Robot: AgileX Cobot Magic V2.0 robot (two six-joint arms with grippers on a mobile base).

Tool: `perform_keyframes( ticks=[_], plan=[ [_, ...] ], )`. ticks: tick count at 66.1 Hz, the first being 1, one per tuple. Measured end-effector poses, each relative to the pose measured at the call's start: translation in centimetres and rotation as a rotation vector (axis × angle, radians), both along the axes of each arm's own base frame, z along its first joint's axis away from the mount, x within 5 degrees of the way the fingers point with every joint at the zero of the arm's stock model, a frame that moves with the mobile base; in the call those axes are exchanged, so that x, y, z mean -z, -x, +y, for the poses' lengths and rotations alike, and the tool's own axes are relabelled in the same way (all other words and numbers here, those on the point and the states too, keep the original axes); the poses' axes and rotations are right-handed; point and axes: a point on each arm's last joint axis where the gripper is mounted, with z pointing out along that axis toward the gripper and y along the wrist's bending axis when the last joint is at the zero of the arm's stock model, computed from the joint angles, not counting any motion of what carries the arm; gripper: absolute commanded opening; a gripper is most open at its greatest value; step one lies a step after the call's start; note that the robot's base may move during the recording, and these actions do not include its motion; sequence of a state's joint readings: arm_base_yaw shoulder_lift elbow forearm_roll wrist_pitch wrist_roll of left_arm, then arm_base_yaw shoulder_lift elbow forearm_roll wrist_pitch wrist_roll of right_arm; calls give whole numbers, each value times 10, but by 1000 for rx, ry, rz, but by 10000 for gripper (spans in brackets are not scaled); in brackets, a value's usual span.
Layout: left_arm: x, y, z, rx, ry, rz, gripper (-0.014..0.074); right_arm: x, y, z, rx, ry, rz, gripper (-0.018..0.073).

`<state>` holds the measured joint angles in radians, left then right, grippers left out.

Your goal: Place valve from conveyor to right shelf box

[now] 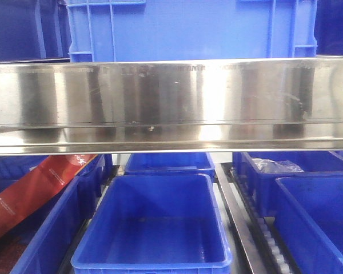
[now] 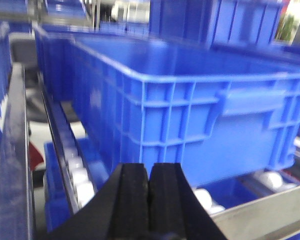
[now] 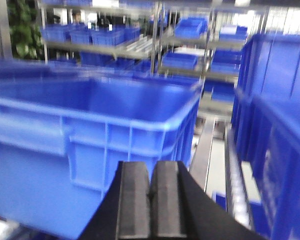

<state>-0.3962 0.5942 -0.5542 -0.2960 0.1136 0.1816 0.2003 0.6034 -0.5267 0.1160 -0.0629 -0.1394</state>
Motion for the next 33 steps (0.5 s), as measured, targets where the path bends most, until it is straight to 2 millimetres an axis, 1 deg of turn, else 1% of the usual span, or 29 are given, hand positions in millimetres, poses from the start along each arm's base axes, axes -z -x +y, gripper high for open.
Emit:
perform_keyframes(
  ticks=[9, 33],
  plan=[
    [-4, 6, 3, -3, 15, -36, -111, -3, 3, -1, 1, -4, -22, -162],
    [-5, 7, 3, -4, 18, -41, -111, -1, 3, -1, 1, -3, -19, -162]
  ],
)
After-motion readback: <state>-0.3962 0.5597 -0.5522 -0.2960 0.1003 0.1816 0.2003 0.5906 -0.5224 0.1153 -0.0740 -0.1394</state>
